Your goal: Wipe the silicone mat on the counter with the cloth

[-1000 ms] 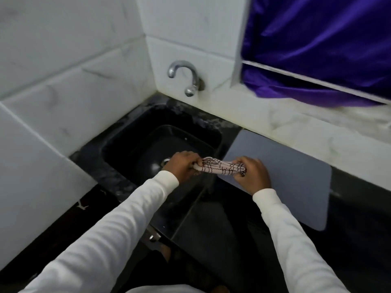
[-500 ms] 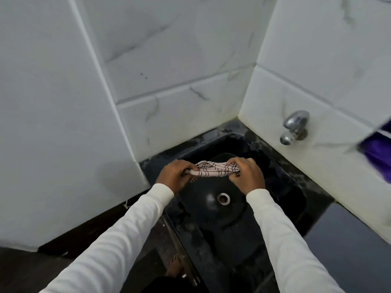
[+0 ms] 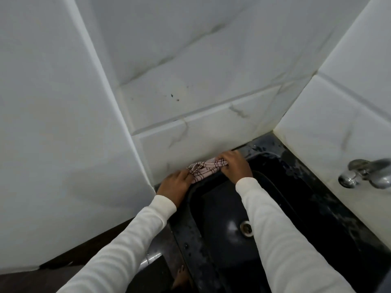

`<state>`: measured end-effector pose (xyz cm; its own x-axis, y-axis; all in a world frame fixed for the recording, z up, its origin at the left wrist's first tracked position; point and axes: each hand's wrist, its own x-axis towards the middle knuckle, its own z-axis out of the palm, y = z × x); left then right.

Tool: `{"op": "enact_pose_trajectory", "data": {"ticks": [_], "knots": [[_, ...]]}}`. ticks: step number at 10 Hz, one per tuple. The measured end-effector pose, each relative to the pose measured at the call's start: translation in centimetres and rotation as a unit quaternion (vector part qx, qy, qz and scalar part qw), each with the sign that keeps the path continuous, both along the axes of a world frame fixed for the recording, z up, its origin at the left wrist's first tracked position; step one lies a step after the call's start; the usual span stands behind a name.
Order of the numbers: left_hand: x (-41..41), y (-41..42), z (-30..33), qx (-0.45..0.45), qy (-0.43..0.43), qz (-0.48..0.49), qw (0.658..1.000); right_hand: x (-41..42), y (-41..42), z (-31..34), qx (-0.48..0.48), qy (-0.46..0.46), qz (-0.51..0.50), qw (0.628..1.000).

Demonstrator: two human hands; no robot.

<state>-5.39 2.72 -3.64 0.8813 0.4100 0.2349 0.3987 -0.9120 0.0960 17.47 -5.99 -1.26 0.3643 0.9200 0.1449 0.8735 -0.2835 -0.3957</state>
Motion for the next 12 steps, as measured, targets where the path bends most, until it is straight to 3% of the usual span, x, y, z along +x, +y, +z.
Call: {"op": "enact_pose_trajectory", "data": {"ticks": [3, 7, 8, 10, 11, 12], "knots": [[1.7, 1.3, -2.9, 0.019, 0.134, 0.014, 0.991, 0.8, 2.1, -5.5, -0.002, 0.031, -0.023, 0.999], [1.2, -0.1, -2.1, -0.016, 0.155, 0.058, 0.986, -0.5, 0.8, -5.8, -0.032, 0.009, -0.089, 0.995], [0.5, -1.0, -2.3, -0.04, 0.139, 0.082, 0.986, -1.7, -1.6, -5.9, -0.06, 0.003, -0.079, 0.995], [0.1, -1.8, -2.4, -0.084, 0.127, 0.1, 0.983, -5.2, -9.8, -6.3, -0.009, 0.075, -0.132, 0.988], [0.7, -3.0, -2.0, -0.094, 0.097, 0.083, 0.987, -6.9, -15.5, -6.9, 0.022, 0.103, -0.176, 0.979], [2.1, -5.4, -2.3, -0.088, 0.078, -0.007, 0.993, -9.4, -23.0, -8.1, 0.059, 0.119, -0.242, 0.961]]}}
